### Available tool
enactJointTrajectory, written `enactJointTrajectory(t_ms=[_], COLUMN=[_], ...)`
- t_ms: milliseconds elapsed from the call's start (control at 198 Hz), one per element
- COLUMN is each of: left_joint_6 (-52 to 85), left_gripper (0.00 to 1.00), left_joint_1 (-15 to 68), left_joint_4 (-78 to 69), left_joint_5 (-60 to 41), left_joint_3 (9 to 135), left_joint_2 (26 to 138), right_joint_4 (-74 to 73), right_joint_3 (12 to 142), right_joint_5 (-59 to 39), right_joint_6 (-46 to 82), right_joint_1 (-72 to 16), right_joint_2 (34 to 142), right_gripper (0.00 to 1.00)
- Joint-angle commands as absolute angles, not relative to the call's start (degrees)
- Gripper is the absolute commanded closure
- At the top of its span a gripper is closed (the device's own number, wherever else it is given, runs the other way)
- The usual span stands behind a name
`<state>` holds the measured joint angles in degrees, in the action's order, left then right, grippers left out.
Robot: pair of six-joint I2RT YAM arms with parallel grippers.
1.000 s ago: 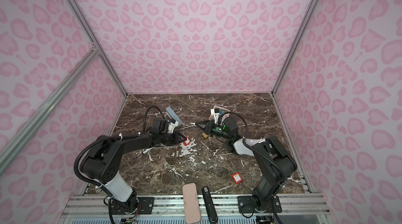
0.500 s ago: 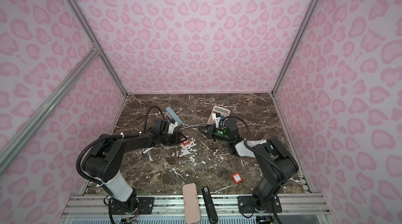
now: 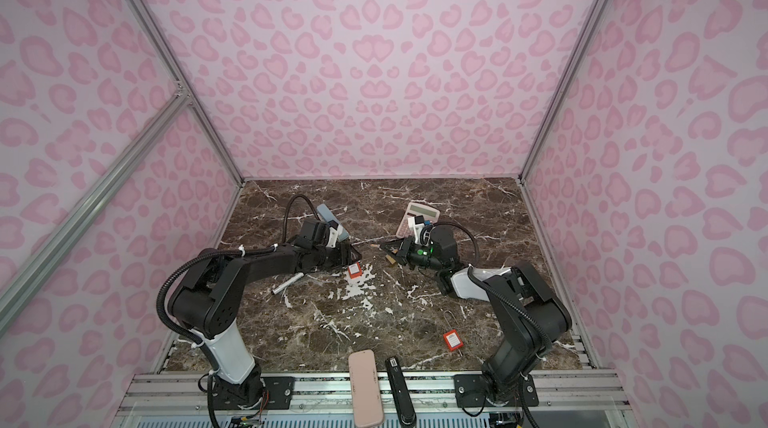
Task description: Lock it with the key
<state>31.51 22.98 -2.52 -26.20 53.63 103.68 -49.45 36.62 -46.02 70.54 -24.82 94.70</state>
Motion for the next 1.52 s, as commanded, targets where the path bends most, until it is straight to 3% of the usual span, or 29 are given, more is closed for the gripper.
enactJointTrajectory(t_ms=[0, 212, 814, 940, 1066, 1167, 1511], left_joint_6=[31.7, 30.9, 32.0, 32.3, 32.2, 32.9, 34.9], left_gripper=[0.3, 0.3, 0.3, 0.3, 0.3, 0.3, 0.29], left_joint_1=[23.1, 23.2, 23.1, 23.1, 23.0, 22.3, 18.9], left_joint_4=[-1.2, -1.4, -0.6, 0.0, 1.8, 2.3, 3.1], left_joint_5=[-26.1, -29.3, -30.3, -29.5, -26.8, -26.4, -25.8], left_joint_3=[54.6, 55.6, 57.1, 56.6, 55.6, 53.7, 45.2], left_joint_2=[104.0, 104.3, 104.0, 100.3, 94.8, 90.9, 80.5], right_joint_4=[-48.2, -33.4, -25.6, -18.9, -4.6, -2.5, -13.6], right_joint_3=[36.2, 37.3, 39.9, 41.9, 46.4, 46.6, 44.8], right_joint_5=[-45.5, -42.1, -41.0, -38.4, -26.5, -16.8, -1.1], right_joint_6=[68.5, 57.0, 51.1, 42.9, 22.7, 10.5, -4.9], right_joint_1=[-24.7, -24.6, -24.8, -26.7, -34.2, -40.6, -46.5], right_joint_2=[94.4, 93.6, 92.2, 91.0, 87.4, 85.7, 89.9], right_gripper=[1.0, 1.0, 1.0, 1.0, 1.0, 1.0, 1.0])
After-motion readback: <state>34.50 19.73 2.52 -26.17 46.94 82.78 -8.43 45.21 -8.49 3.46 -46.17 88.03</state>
